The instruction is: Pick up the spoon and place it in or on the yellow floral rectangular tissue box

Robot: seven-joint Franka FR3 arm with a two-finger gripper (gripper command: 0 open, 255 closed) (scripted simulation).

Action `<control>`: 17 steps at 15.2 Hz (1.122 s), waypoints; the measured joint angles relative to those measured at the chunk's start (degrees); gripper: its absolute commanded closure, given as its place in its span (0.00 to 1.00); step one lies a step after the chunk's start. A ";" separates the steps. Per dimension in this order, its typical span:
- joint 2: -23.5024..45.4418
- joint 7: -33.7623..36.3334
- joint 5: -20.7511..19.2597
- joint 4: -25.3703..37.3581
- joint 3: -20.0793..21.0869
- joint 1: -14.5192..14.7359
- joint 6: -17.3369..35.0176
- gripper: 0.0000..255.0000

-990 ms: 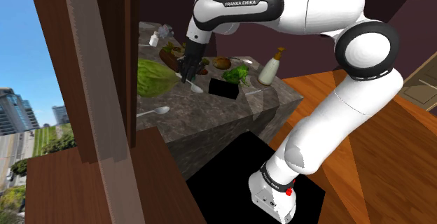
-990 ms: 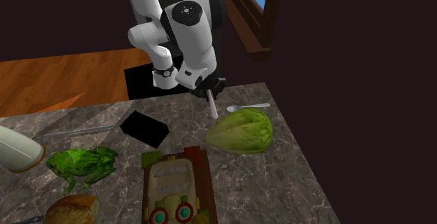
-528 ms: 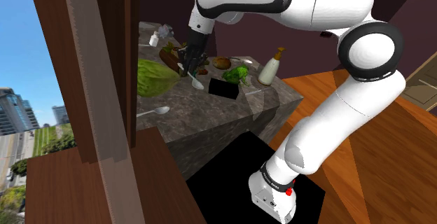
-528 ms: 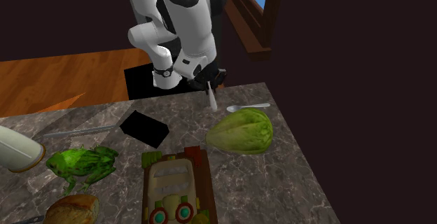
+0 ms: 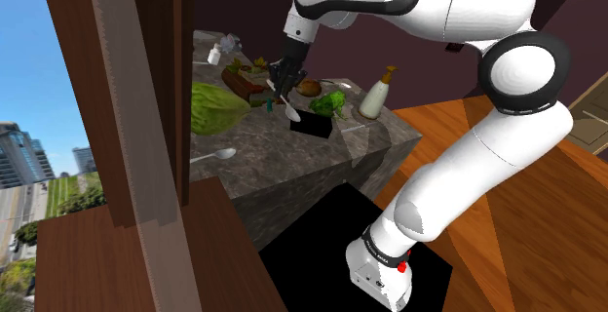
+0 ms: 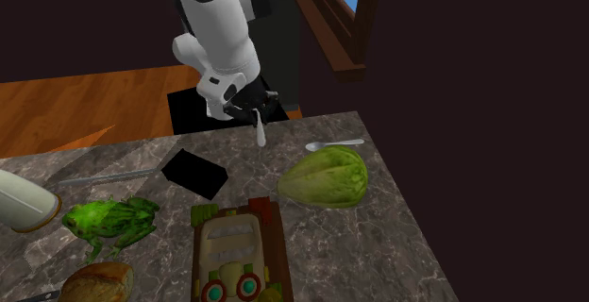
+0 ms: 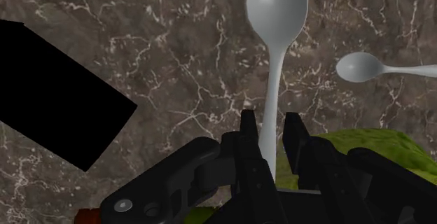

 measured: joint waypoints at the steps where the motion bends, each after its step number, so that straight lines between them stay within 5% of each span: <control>1: -0.19 -1.50 -0.36 0.24 -0.95 -0.76 -0.70 1.00; 17: 0.04 -18.66 -4.39 -0.12 -11.31 -8.75 -2.59 1.00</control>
